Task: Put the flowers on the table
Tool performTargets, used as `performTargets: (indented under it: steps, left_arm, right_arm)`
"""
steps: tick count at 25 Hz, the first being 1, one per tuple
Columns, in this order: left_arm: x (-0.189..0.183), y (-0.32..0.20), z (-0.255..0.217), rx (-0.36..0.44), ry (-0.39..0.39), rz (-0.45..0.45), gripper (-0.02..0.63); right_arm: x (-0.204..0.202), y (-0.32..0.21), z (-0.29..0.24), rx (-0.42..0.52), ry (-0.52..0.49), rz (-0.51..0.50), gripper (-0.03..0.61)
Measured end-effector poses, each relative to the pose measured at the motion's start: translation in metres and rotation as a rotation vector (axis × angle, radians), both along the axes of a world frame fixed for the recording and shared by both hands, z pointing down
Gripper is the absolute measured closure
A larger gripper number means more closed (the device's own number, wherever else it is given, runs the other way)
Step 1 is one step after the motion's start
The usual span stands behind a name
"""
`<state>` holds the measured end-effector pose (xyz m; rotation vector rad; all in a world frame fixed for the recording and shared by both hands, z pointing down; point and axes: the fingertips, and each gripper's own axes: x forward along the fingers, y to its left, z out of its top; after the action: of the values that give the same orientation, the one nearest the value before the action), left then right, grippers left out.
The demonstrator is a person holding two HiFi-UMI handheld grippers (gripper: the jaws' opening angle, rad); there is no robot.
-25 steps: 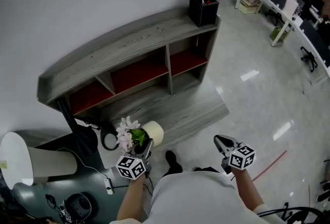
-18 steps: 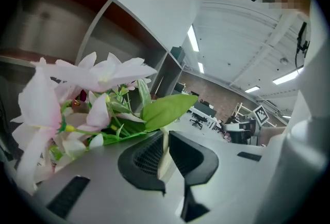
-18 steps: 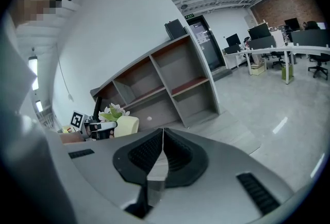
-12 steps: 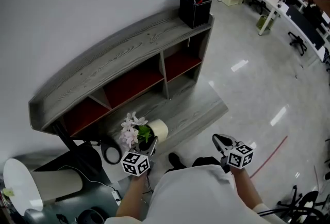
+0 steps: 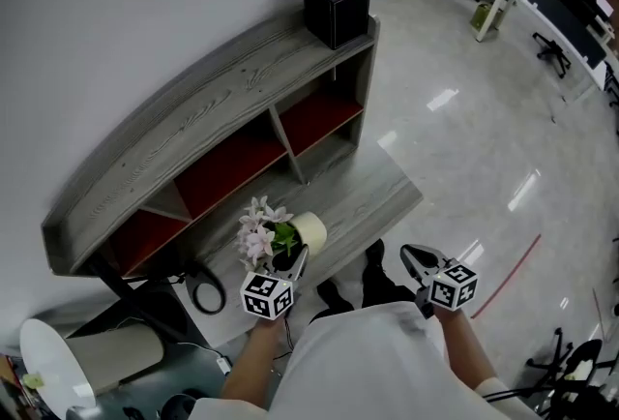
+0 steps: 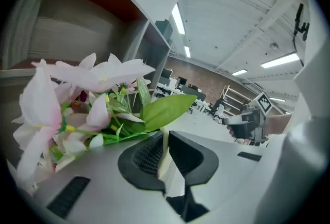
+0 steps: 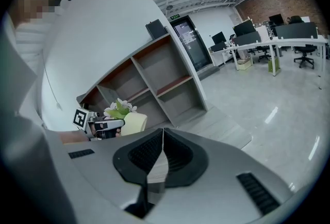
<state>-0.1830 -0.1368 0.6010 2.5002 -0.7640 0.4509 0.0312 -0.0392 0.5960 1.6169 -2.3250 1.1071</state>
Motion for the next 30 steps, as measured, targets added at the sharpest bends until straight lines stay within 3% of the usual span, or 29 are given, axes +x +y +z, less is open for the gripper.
performTargets:
  steps: [17,24,30]
  left_arm:
    - [0.126,-0.057,0.05,0.056,-0.253,0.067,0.567]
    - [0.169,-0.083,0.089,0.101,-0.426,0.119,0.566]
    - [0.197,-0.106,0.131,0.078,-0.555,0.152,0.566]
  right_arm:
    - [0.094,-0.083,0.008,-0.008,-0.058,-0.079,0.558]
    - [0.125,-0.103,0.02,-0.028,-0.08,-0.108,0.558]
    - [0.148,-0.117,0.028,-0.052,-0.087,-0.143,0.558]
